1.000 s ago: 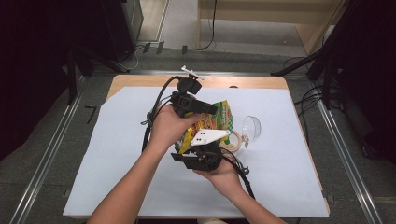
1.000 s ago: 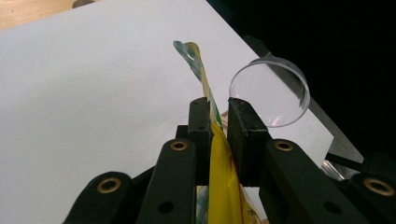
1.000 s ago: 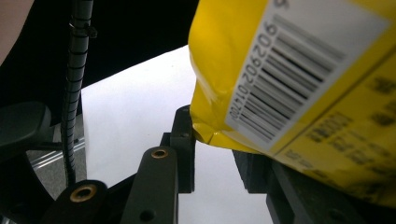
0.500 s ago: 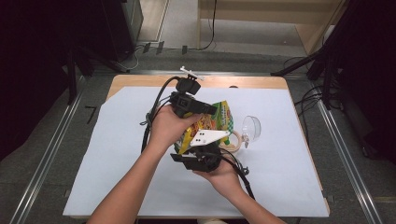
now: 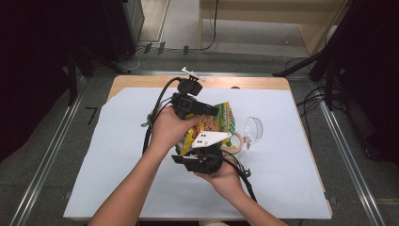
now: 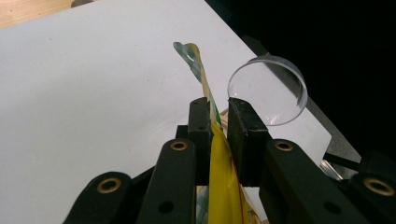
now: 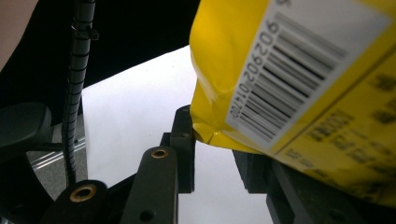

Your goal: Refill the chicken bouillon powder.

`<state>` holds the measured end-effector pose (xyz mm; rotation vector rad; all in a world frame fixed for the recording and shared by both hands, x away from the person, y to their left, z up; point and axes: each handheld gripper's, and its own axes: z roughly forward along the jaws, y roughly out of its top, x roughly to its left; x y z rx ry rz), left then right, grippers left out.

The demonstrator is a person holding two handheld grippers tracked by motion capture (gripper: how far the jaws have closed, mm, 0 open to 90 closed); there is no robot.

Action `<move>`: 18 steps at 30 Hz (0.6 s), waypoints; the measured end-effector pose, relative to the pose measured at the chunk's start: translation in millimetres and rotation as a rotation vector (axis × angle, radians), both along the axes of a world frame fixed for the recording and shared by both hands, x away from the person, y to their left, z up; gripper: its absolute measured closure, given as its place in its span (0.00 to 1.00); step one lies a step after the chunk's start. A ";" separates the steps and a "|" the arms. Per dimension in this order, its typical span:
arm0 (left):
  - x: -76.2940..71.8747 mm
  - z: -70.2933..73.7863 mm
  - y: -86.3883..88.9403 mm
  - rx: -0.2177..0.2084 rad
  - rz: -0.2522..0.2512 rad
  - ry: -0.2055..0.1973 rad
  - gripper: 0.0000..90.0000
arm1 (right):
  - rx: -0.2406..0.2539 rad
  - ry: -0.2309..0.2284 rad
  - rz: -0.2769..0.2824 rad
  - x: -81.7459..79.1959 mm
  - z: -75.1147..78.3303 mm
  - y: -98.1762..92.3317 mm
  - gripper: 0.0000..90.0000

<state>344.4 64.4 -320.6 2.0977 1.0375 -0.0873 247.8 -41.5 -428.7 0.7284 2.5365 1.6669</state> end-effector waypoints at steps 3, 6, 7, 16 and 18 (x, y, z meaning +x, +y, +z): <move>-0.3 0.3 -0.3 0.000 0.000 -0.002 0.89 | -0.001 -0.002 0.001 -0.2 0.4 0.0 0.80; 0.8 0.2 -1.3 0.004 -0.004 0.000 0.89 | 0.001 -0.002 -0.002 0.5 0.0 -0.3 0.80; 0.8 0.4 -1.7 0.006 -0.005 -0.002 0.89 | 0.001 -0.001 -0.003 0.6 0.1 -0.5 0.80; 0.0 -0.4 -3.3 0.010 -0.007 -0.008 0.88 | -0.003 -0.005 -0.006 2.3 -2.1 -0.8 0.81; -0.1 0.1 -3.6 0.006 -0.007 -0.007 0.88 | -0.002 -0.003 -0.008 2.1 -1.9 -1.1 0.81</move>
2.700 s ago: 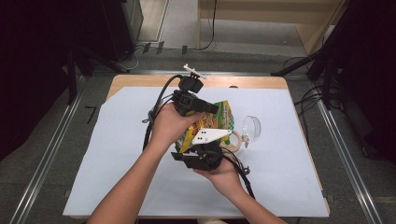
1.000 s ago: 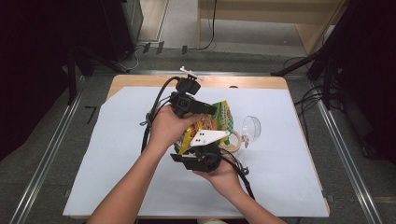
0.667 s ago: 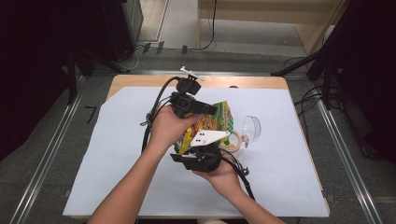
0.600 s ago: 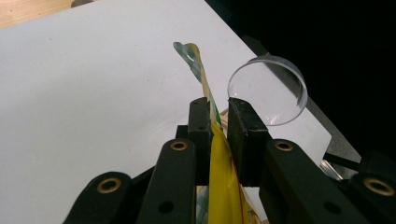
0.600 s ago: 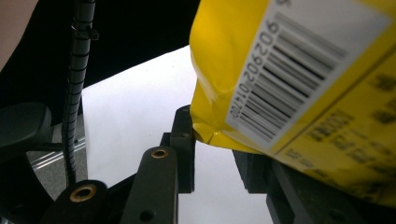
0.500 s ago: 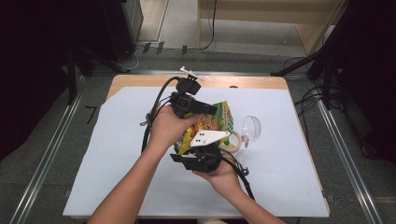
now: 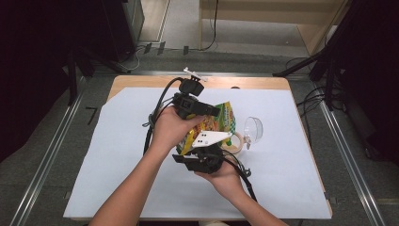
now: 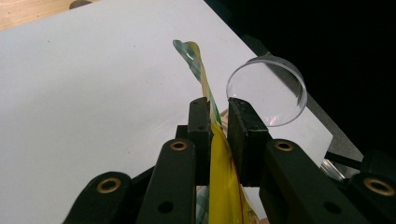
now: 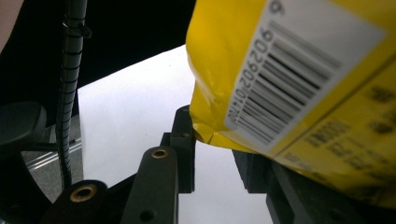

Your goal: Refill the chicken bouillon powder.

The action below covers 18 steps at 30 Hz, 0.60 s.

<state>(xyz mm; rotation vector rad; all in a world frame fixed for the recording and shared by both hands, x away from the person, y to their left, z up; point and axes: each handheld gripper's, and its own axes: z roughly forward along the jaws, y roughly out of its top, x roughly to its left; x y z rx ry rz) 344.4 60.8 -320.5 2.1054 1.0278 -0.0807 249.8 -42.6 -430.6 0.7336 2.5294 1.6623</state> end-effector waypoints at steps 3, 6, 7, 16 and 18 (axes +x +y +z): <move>-0.1 0.8 0.2 0.000 0.001 0.001 0.88 | 0.003 0.001 0.003 -0.7 1.4 -0.3 0.80; -0.6 1.6 0.5 0.003 0.000 -0.002 0.88 | 0.005 0.001 0.004 -1.1 2.3 0.2 0.81; -0.6 1.6 0.6 0.003 0.000 -0.002 0.88 | 0.005 -0.002 0.003 -1.1 2.3 0.4 0.81; -0.8 0.4 1.2 -0.002 0.001 -0.004 0.88 | 0.000 -0.004 0.005 -0.8 0.9 1.1 0.81; -0.5 1.4 0.5 0.003 0.000 -0.003 0.88 | 0.002 -0.002 0.004 -0.8 1.6 0.6 0.80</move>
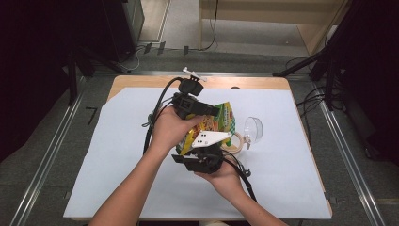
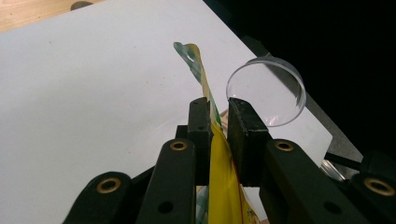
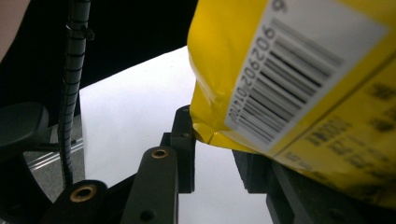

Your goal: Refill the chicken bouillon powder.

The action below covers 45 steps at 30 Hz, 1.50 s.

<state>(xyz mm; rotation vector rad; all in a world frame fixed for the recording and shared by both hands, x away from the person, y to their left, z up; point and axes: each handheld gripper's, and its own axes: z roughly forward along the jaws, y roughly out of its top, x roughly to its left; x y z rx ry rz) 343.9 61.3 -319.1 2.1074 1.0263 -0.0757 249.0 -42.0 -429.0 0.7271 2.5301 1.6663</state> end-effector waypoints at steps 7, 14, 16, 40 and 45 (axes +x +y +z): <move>0.0 -0.2 -2.8 -0.006 -0.001 -0.009 0.88 | 0.000 -0.001 -0.003 1.5 0.4 -1.3 0.81; 4.6 -0.3 -8.0 -0.002 0.002 -0.020 0.89 | 0.005 0.013 -0.017 7.6 -1.4 -4.5 0.80; 7.2 -0.3 -8.7 -0.002 0.007 -0.013 0.89 | 0.007 0.013 -0.016 8.9 -0.7 -5.4 0.80; 21.7 -0.5 -5.8 -0.013 0.016 0.008 0.88 | -0.018 0.003 -0.002 21.8 4.3 -5.7 0.80; 20.3 -1.7 -3.2 -0.011 0.019 0.002 0.88 | -0.021 0.001 -0.001 21.1 2.0 -4.2 0.80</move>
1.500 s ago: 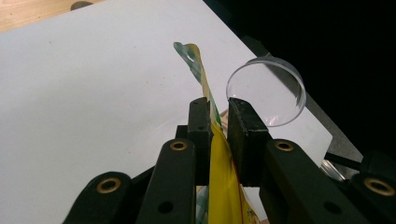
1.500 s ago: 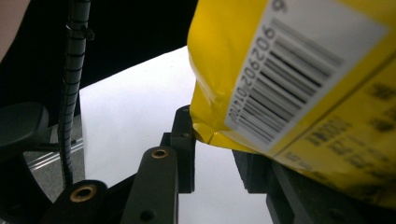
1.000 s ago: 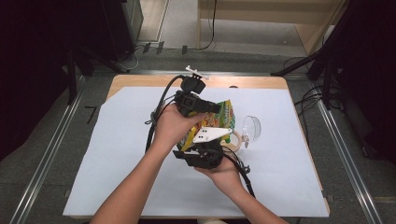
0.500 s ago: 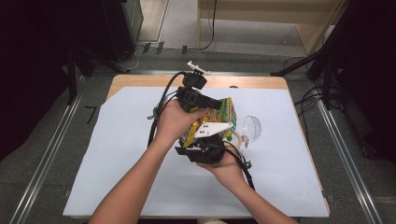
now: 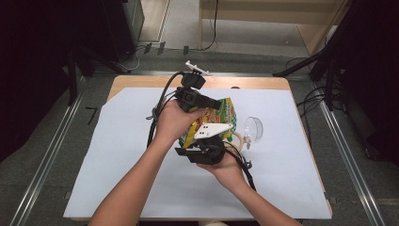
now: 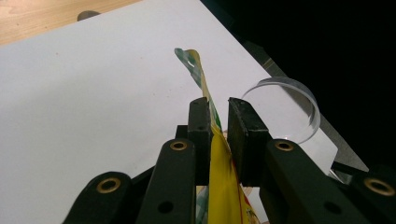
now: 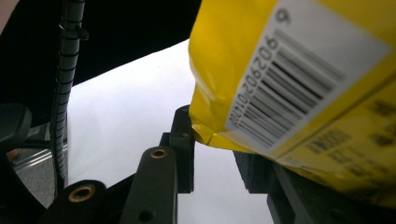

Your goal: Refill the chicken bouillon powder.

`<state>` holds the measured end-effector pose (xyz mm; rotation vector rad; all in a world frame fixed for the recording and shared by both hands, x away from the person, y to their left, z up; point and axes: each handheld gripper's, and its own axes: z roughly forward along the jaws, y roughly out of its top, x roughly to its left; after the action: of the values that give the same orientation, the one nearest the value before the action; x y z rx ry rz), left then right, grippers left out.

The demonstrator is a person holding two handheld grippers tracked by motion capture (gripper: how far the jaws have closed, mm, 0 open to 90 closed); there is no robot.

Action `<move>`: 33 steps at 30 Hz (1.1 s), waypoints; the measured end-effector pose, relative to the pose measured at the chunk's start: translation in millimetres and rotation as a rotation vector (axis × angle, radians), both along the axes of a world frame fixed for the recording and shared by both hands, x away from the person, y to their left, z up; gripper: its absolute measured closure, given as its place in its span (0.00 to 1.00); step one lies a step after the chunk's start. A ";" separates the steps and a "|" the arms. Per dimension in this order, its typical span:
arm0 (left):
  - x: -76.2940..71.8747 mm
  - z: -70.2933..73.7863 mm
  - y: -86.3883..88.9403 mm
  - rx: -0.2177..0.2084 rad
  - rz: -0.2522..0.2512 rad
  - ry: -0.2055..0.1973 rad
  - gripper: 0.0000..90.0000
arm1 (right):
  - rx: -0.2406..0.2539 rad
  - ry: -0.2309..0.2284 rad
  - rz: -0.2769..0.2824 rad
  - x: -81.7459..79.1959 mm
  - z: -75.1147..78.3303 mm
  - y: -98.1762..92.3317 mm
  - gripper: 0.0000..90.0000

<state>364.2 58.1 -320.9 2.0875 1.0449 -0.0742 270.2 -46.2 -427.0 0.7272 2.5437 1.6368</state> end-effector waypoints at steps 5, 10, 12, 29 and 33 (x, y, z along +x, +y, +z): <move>-1.2 -0.5 1.9 -0.001 0.000 0.001 0.88 | 0.002 -0.003 0.005 -0.9 -0.2 1.6 0.80; -2.3 -1.2 3.5 -0.007 -0.001 0.003 0.88 | -0.007 -0.009 0.007 -2.1 -1.1 2.4 0.80; -2.8 -0.7 3.9 -0.005 0.000 0.002 0.88 | -0.004 -0.011 0.009 -2.3 -0.8 3.1 0.80; -6.2 0.7 3.9 0.008 -0.011 0.001 0.88 | -0.006 -0.025 0.018 -5.7 0.7 4.6 0.80; -6.7 0.9 3.5 0.007 -0.011 0.001 0.88 | -0.005 -0.024 0.017 -5.9 0.6 4.6 0.80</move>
<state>357.4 61.6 -320.0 2.1004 1.0354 -0.0769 264.2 -41.7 -426.4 0.6825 2.5436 1.6331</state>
